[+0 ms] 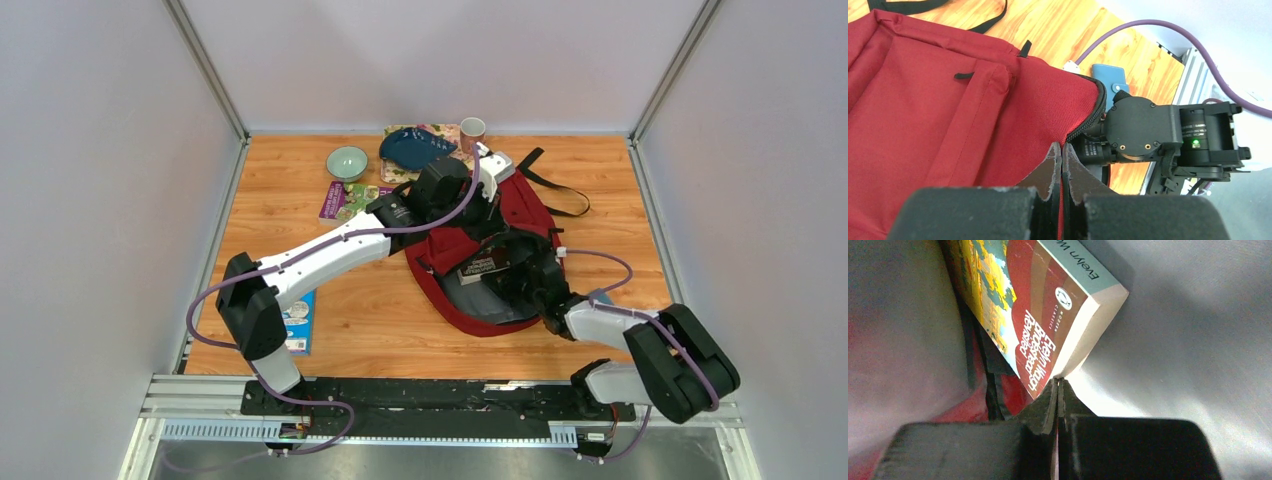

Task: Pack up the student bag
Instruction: Place the book in the student bag.

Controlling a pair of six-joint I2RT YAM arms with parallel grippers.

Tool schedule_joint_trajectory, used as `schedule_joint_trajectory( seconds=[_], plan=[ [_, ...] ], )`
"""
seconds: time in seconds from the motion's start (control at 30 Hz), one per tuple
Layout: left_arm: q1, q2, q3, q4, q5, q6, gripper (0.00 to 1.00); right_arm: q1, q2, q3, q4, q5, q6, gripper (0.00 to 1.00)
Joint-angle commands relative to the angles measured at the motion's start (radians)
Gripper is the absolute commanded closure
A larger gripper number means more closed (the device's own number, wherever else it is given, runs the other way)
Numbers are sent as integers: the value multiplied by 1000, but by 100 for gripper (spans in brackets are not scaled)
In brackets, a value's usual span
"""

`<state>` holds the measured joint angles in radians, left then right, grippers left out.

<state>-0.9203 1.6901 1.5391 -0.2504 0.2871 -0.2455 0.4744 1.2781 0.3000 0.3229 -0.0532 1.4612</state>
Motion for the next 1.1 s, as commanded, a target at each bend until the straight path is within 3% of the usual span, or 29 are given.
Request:
schedule_joint_trajectory(
  seconds=[0.0, 0.2, 0.37, 0.47, 0.5, 0.57, 0.6, 0.73, 0.87, 0.93, 1.0, 1.03, 1.07],
  plan=[
    [3, -75, -7, 66, 35, -32, 100, -3, 76, 69, 180, 30, 56, 100],
    [3, -89, -28, 74, 43, -43, 100, -3, 162, 105, 258, 52, 96, 100],
    [3, -99, -51, 71, 41, -43, 100, -5, 86, 82, 227, 36, 21, 95],
    [3, -107, -69, 66, 34, -41, 100, -3, -89, 24, 79, 35, -77, 79],
    [3, -109, -74, 66, 32, -41, 100, -5, -220, 13, -55, 39, -100, 71],
    [3, -113, -91, 68, 32, -44, 100, -2, -371, -18, -198, 42, -156, 65],
    [3, -113, -94, 69, 30, -46, 100, 0, -455, -27, -369, 52, -189, 59],
    [3, -118, -117, 88, 35, -58, 100, 3, -996, -19, -816, 170, -223, 52],
    [3, -122, -142, 105, 52, -80, 99, 1, -1306, 68, -1123, 335, -232, 47],
    [3, -122, -146, 103, 73, -89, 94, 1, -1330, 151, -1220, 427, -255, 46],
    [3, -125, -155, 93, 84, -94, 81, 3, -1280, 235, -1226, 463, -291, 44],
    [1, -129, -163, 89, 105, -103, 73, 3, -1223, 260, -1222, 467, -327, 44],
    [3, -139, -178, 85, 112, -104, 58, 1, -1186, 286, -1211, 470, -350, 43]
  ],
)
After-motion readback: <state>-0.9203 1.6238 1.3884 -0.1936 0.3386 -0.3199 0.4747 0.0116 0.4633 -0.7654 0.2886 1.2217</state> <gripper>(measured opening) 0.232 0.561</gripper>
